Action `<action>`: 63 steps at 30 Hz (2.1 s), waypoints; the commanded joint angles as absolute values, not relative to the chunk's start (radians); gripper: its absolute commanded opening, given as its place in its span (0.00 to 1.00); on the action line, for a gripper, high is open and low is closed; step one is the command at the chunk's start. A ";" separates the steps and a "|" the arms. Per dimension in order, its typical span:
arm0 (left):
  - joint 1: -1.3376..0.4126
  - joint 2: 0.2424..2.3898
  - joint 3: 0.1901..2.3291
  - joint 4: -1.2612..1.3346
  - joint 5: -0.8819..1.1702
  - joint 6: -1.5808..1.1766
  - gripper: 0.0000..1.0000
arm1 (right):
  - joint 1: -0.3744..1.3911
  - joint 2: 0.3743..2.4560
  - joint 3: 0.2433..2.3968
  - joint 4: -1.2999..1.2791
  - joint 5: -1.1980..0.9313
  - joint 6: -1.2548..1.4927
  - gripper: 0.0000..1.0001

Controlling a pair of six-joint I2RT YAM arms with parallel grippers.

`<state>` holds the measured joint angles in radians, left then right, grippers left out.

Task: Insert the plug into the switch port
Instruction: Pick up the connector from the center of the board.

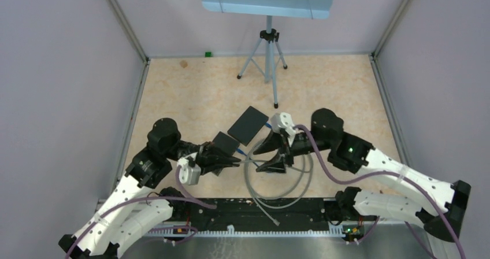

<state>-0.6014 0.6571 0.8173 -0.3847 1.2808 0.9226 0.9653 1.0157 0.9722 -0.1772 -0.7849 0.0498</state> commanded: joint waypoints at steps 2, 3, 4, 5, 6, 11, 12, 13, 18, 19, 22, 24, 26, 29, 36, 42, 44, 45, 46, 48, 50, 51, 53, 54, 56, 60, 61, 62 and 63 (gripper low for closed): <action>-0.604 0.667 0.700 0.003 1.212 0.424 0.00 | 0.963 0.783 0.744 0.185 -0.617 -0.210 0.60; -0.603 0.671 0.688 0.040 1.185 0.359 0.00 | 0.964 0.745 0.686 0.254 -0.586 -0.245 0.65; -0.603 0.678 0.680 0.064 1.154 0.275 0.00 | 0.963 0.715 0.635 0.331 -0.543 -0.270 0.68; -0.603 0.686 0.673 0.088 1.119 0.233 0.00 | 0.963 0.692 0.599 0.385 -0.492 -0.295 0.69; -0.604 0.693 0.666 0.109 1.078 0.152 0.00 | 0.963 0.680 0.577 0.416 -0.441 -0.318 0.69; -0.604 0.739 0.649 0.173 0.737 -0.203 0.00 | 0.963 0.705 0.552 0.403 -0.316 -0.499 0.69; -0.604 0.752 0.655 0.165 0.674 -0.268 0.00 | 0.963 0.714 0.543 0.408 -0.310 -0.533 0.69; -0.604 0.768 0.663 0.144 0.614 -0.324 0.00 | 0.963 0.722 0.533 0.419 -0.307 -0.562 0.69; -0.603 0.847 0.703 0.007 0.447 -0.561 0.00 | 0.965 0.760 0.505 0.474 -0.308 -0.651 0.66; -0.604 0.856 0.702 -0.009 0.428 -0.609 0.00 | 0.964 0.769 0.506 0.471 -0.308 -0.663 0.66; -0.603 0.858 0.670 -0.026 0.370 -0.757 0.00 | 0.966 0.791 0.508 0.452 -0.322 -0.689 0.64; -0.602 0.839 0.617 0.035 0.358 -0.834 0.00 | 0.968 0.803 0.508 0.443 -0.342 -0.698 0.62; -0.602 0.828 0.559 0.110 0.365 -0.889 0.00 | 0.969 0.821 0.511 0.420 -0.370 -0.709 0.60; -0.600 0.832 0.534 0.112 0.369 -0.936 0.00 | 0.983 0.852 0.518 0.387 -0.384 -0.712 0.57; -0.601 0.808 0.506 0.129 0.375 -0.985 0.00 | 1.020 0.960 0.498 0.547 -0.280 -0.602 0.55; -0.600 0.798 0.505 0.137 0.405 -1.002 0.00 | 1.020 1.034 0.492 0.662 -0.211 -0.491 0.52; -0.601 0.796 0.503 0.142 0.419 -1.003 0.00 | 1.019 1.055 0.498 0.676 -0.213 -0.469 0.52; -0.601 0.793 0.502 0.147 0.429 -1.003 0.00 | 1.020 1.063 0.503 0.676 -0.218 -0.457 0.51; -0.601 0.790 0.500 0.152 0.435 -1.003 0.00 | 1.019 1.072 0.508 0.677 -0.224 -0.444 0.51; -0.601 0.781 0.500 0.153 0.442 -1.002 0.00 | 1.018 1.085 0.510 0.681 -0.241 -0.427 0.50; -0.600 0.770 0.500 0.154 0.446 -1.004 0.00 | 1.009 1.093 0.507 0.685 -0.268 -0.409 0.49; -0.600 0.765 0.499 0.160 0.449 -1.006 0.00 | 1.005 1.095 0.505 0.685 -0.283 -0.402 0.49; -0.601 0.755 0.501 0.172 0.456 -1.006 0.00 | 0.994 1.094 0.500 0.694 -0.309 -0.385 0.48; -0.601 0.753 0.504 0.172 0.458 -1.003 0.00 | 0.989 1.094 0.497 0.699 -0.319 -0.377 0.47; -0.601 0.753 0.507 0.172 0.464 -1.002 0.00 | 0.983 1.094 0.494 0.710 -0.333 -0.364 0.45; -0.601 0.758 0.512 0.190 0.483 -1.003 0.00 | 0.974 1.099 0.491 0.731 -0.342 -0.353 0.43; -0.601 0.759 0.514 0.190 0.485 -1.003 0.00 | 0.972 1.100 0.491 0.734 -0.345 -0.349 0.42; -0.601 0.760 0.516 0.192 0.488 -1.003 0.00 | 0.969 1.101 0.492 0.736 -0.351 -0.345 0.41; -0.601 0.759 0.518 0.194 0.492 -1.004 0.00 | 0.966 1.103 0.492 0.736 -0.358 -0.346 0.41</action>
